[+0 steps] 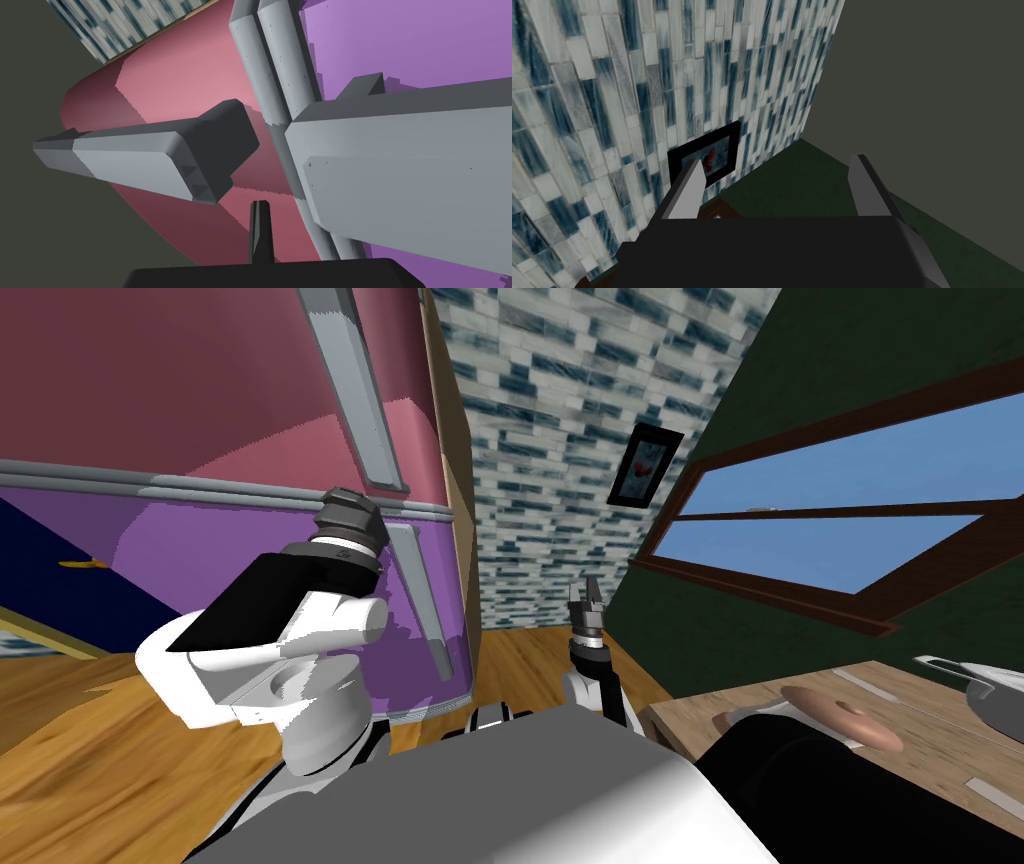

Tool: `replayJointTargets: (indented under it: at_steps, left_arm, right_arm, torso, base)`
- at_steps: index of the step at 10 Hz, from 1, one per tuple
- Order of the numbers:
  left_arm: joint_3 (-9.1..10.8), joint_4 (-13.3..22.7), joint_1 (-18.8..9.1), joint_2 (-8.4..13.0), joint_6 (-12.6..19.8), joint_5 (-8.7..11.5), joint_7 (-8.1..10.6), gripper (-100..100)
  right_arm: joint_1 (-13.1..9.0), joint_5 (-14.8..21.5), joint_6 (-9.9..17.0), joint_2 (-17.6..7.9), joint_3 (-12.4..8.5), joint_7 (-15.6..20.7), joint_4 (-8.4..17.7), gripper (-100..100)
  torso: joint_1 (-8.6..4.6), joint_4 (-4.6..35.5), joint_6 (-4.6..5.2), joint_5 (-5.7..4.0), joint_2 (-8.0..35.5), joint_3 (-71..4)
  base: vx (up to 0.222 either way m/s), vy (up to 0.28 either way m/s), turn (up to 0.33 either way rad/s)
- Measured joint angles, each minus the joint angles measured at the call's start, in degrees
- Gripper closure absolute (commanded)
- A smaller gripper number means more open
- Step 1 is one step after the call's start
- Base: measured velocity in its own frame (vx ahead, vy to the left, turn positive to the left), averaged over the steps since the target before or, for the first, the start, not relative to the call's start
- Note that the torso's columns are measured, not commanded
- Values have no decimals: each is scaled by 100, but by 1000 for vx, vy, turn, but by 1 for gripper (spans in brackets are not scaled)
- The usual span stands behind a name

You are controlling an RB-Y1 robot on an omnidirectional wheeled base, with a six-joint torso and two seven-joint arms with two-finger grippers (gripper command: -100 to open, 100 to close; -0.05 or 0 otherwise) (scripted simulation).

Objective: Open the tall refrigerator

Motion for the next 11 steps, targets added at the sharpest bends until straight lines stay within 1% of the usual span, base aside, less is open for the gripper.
replayJointTargets:
  at_steps: [2, 3, 4, 5, 7, 8, 9, 11]
  left_arm:
    - [-41, 68, 147, -14, -229, -10, 12, 100]
    - [-42, 69, 153, -14, -248, -9, 12, -100]
    - [-11, 197, 88, -60, -227, -6, 69, -100]
    - [17, 243, 39, -119, -144, -7, 159, -100]
    - [94, 222, -165, -171, -55, -46, 337, -100]
    - [116, 193, -213, -194, 7, -68, 402, -100]
    - [126, 151, -254, -204, 98, -82, 447, -100]
    - [175, 178, -357, -123, 243, -120, 588, -100]
  right_arm:
    - [0, 0, 0, 0, 0, 0, 0, 0]
    - [0, 0, 0, 0, 0, 0, 0, 0]
    - [1, 0, 0, -1, -1, 0, 0, 0]
    - [1, 0, 0, -1, -1, 0, 0, 0]
    - [1, 0, 0, -1, 0, 0, 0, 0]
    - [1, 0, 0, -1, -1, 0, 0, 0]
    - [1, 0, 0, -1, -1, 0, 0, 0]
    - [1, 0, 0, -1, -1, 0, 0, 0]
  torso:
    - [26, 1, -7, 9, -4, -1]
    - [43, -2, -8, 14, -17, -9]
    - [43, -6, -6, 15, -26, -15]
    - [38, -8, -7, 14, -26, -15]
    - [56, -76, 2, 41, -94, -51]
    - [56, -75, 4, 39, -102, -59]
    - [50, -63, 6, 31, -99, -62]
    - [46, -55, 9, 22, -108, -76]
  base:
    - [-41, -42, -3]
    - [2, -12, -63]
    - [23, -6, -87]
    - [42, 1, -62]
    - [18, -2, -51]
    - [1, -7, -30]
    - [5, -4, -62]
    - [16, -7, -46]
